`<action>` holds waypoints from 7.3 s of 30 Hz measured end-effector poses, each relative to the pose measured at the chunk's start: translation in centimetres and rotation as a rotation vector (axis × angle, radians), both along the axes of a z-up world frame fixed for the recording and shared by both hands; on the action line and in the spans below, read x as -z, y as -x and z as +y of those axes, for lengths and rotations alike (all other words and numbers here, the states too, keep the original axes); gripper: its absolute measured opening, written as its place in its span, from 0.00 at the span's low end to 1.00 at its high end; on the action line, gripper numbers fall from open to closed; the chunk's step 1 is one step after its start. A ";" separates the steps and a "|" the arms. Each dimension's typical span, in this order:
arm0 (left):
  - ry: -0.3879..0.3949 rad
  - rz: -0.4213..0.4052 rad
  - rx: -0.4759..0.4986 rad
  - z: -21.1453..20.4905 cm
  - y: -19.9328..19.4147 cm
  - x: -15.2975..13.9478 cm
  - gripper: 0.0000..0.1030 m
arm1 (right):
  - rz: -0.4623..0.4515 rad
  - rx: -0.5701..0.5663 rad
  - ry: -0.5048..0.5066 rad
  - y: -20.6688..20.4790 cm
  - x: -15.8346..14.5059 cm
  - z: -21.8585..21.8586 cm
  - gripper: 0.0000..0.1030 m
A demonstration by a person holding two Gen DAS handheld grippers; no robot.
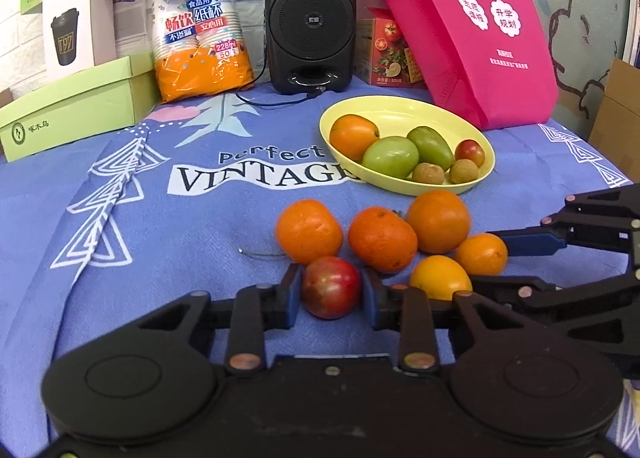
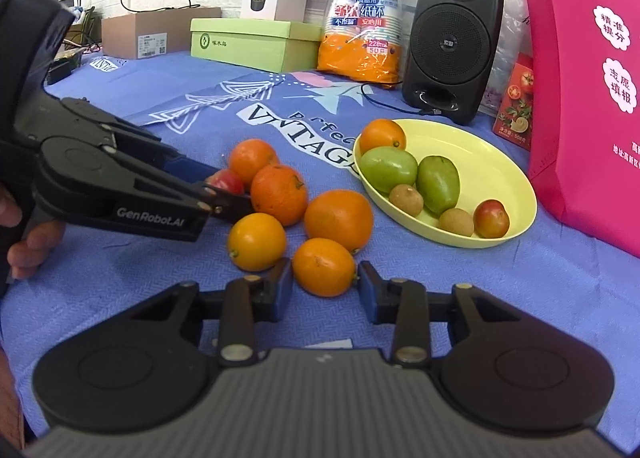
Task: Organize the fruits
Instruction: 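Grasp a red apple with the left tool while the right tool grasps an orange, then carry the red apple and orange onto the yellow plate and release both, then withdraw both open tools from the plate back toward the remaining oranges, then close the left tool on an orange while the right tool grasps another orange, then lift both held oranges and carry them over the yellow plate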
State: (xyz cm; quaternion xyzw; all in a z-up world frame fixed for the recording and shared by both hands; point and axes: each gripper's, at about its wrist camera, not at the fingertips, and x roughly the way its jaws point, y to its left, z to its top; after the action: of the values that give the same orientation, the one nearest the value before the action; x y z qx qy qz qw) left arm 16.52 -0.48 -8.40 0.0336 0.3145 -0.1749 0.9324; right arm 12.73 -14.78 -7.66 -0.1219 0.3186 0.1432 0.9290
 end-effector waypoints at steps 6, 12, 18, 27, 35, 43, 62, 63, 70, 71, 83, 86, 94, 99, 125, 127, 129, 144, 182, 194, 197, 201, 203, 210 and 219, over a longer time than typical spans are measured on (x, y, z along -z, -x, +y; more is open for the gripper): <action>0.014 0.011 0.009 0.3 1.5 -0.4 0.29 | -0.002 -0.004 -0.015 0.6 -0.2 0.1 0.33; 0.003 0.006 0.014 0.5 3.5 -0.8 0.29 | -0.003 -0.006 -0.030 1.8 -0.4 0.1 0.33; 0.010 -0.002 0.025 0.8 5.5 -1.4 0.29 | -0.007 -0.009 -0.027 3.4 -0.8 0.1 0.33; 0.023 -0.040 0.041 1.1 7.6 -3.5 0.29 | -0.028 -0.009 -0.016 6.2 -1.8 -0.3 0.33; 0.027 -0.061 0.069 0.9 8.4 -5.2 0.29 | -0.051 0.003 -0.055 7.2 -2.9 -1.8 0.33; -0.006 -0.083 0.092 0.5 7.2 -6.5 0.29 | -0.063 0.049 -0.051 6.0 -3.3 -3.9 0.33; -0.021 -0.093 0.156 -4.2 -5.0 -10.2 0.29 | -0.182 0.060 0.009 -1.6 -7.8 -6.6 0.33; -0.016 -0.076 0.157 -4.6 -6.3 -10.1 0.29 | -0.183 0.066 0.005 -2.3 -7.9 -6.8 0.33; -0.032 0.031 0.139 -8.2 -13.6 -7.5 0.29 | -0.111 0.115 -0.045 -7.7 -5.9 -8.4 0.33; -0.030 0.046 0.139 -8.5 -14.3 -7.0 0.29 | -0.096 0.120 -0.055 -8.3 -5.5 -8.6 0.33; -0.048 0.032 0.081 -8.2 -14.8 -6.4 0.58 | -0.044 0.102 -0.073 -10.4 -3.2 -8.9 0.35; -0.020 0.009 0.059 -6.6 -12.9 -7.3 0.65 | -0.057 0.094 -0.051 -9.3 -3.8 -8.5 0.36; 0.002 -0.059 0.004 -2.1 -7.6 -9.0 0.66 | -0.090 0.072 -0.046 -5.5 -5.3 -7.9 0.39; 0.015 -0.092 -0.021 0.7 -4.7 -10.4 0.66 | -0.131 0.068 -0.036 -3.5 -7.1 -7.4 0.43; -0.052 0.015 -0.103 3.4 -0.4 -0.4 0.67 | 0.050 -0.106 -0.043 1.6 -0.9 2.1 0.44; -0.042 0.019 -0.104 3.5 -1.2 -0.5 0.68 | 0.051 -0.105 -0.048 1.3 -0.7 2.2 0.45; -0.042 0.018 -0.100 3.3 -1.8 -0.5 0.68 | 0.052 -0.100 -0.052 1.0 -0.6 2.2 0.49; 0.018 0.019 -0.101 2.4 -5.2 0.1 0.72 | 0.061 -0.113 -0.083 -1.0 -0.1 2.6 0.51; -0.058 -0.018 -0.060 1.9 -3.6 -0.7 0.36 | 0.043 -0.109 -0.097 0.2 -0.2 3.8 0.32; -0.045 -0.025 -0.057 3.3 0.6 -1.3 0.35 | 0.040 -0.097 -0.104 2.0 -0.5 3.4 0.32; -0.039 -0.026 -0.061 3.9 1.7 -1.5 0.35 | 0.038 -0.096 -0.104 2.3 -0.6 3.4 0.32; -0.034 -0.030 -0.058 4.5 3.2 -2.2 0.36 | 0.035 -0.095 -0.103 3.2 -0.9 3.2 0.32; -0.035 -0.034 -0.054 4.7 4.0 -2.5 0.36 | 0.031 -0.092 -0.104 3.6 -1.0 3.0 0.32; -0.035 -0.057 -0.038 4.5 6.1 -4.0 0.36 | 0.016 -0.074 -0.109 5.2 -1.5 2.2 0.32; -0.064 -0.073 0.002 3.5 7.2 -5.4 0.36 | -0.017 -0.029 -0.124 7.2 -2.2 -0.3 0.32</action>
State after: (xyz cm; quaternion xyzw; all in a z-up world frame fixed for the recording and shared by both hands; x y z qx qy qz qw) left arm 9.36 2.99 -3.04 0.0703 0.2859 -0.1645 0.9414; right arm 5.54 -15.06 -5.44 -0.0696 0.2993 0.1749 0.9354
